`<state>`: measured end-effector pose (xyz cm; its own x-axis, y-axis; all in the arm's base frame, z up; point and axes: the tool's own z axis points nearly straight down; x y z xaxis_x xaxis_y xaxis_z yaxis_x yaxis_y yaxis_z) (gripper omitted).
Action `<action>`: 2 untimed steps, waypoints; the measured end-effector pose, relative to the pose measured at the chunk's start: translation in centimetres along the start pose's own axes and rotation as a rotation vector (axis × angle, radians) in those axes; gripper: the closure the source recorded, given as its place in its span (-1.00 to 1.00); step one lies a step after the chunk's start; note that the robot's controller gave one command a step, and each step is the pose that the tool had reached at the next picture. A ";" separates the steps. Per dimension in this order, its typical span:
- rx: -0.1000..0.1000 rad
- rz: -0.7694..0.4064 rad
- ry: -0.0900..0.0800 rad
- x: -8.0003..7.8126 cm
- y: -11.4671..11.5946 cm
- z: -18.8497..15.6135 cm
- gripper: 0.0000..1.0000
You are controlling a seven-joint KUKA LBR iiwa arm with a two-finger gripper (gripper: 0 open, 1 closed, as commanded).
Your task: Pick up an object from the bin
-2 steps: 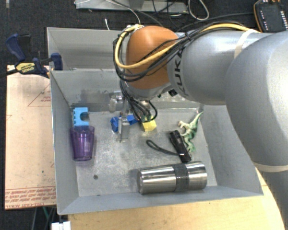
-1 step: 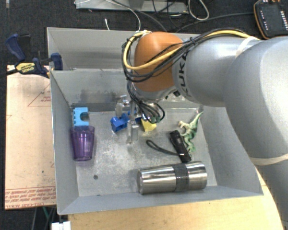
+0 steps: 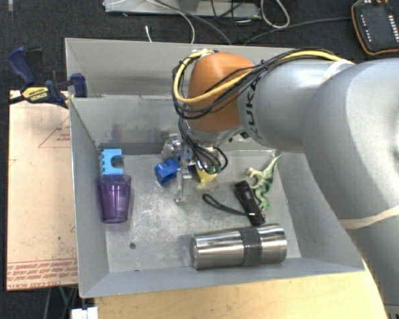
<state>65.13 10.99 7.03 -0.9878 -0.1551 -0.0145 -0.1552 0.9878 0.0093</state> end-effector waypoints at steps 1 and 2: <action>0.002 -0.034 0.007 0.5 0.0 -0.1 1.00; 0.002 -0.034 0.007 0.5 0.0 -0.1 1.00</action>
Offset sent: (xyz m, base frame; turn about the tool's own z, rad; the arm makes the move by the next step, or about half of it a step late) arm 0.0000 0.0000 0.0000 0.0000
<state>64.66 10.95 7.15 -0.9820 -0.1889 -0.0079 -0.1889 0.9820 0.0072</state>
